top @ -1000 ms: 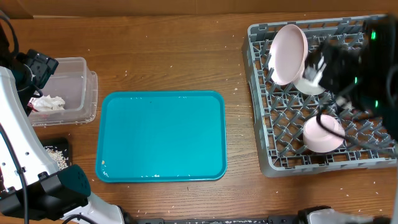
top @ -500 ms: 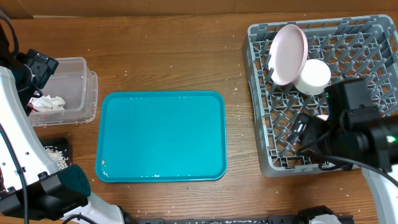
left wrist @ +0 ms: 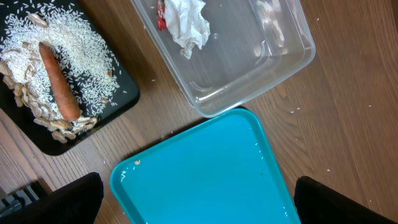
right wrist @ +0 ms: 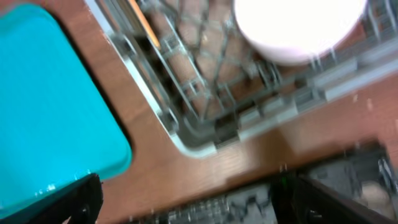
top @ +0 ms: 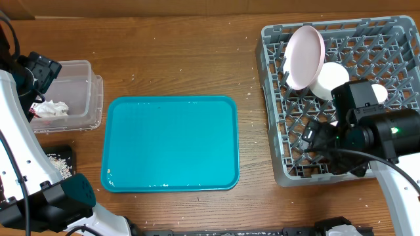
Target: Sort waste into correct bins and load items into the dishwasher
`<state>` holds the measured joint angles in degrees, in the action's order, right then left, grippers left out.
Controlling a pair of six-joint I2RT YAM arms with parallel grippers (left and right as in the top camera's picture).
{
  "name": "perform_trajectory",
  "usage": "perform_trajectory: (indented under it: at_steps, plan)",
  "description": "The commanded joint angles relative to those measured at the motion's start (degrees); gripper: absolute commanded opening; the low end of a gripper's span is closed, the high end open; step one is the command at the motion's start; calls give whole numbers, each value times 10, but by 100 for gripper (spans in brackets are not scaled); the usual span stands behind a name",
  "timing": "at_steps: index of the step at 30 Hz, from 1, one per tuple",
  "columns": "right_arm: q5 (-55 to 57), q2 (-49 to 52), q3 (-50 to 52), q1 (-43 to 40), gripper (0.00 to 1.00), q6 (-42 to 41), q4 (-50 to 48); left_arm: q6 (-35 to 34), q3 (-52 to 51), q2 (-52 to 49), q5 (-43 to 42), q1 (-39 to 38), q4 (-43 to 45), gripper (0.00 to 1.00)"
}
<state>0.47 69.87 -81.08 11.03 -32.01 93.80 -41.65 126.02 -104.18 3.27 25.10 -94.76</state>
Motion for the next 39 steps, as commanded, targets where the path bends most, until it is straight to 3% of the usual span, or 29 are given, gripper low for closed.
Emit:
perform_trajectory:
  at_steps: [1, 6, 10, 14, 21, 33, 39]
  plan:
    - [20, -9, 4, 3, 100, 57, -55, -3, 0, -3, 7, -5, -1, 100]
    - [1, -125, 109, 2, 100, 124, -238, -3, 0, -3, 7, -5, -1, 100]
    - [-8, -262, 229, 2, 100, 143, -369, -3, 0, -3, 7, -5, -1, 100]
    - [-8, -405, 348, 2, 100, 217, -504, -3, 0, -3, 7, -5, -1, 100]
    - [-28, -586, 524, -35, 100, 247, -643, -3, 0, -3, 7, -5, -1, 100]
    - [-115, -697, 773, -98, 100, 250, -901, -3, 0, -3, 7, -5, -1, 100]
    - [-98, -697, 806, -97, 100, 250, -952, -3, 0, -3, 7, -5, -1, 100]
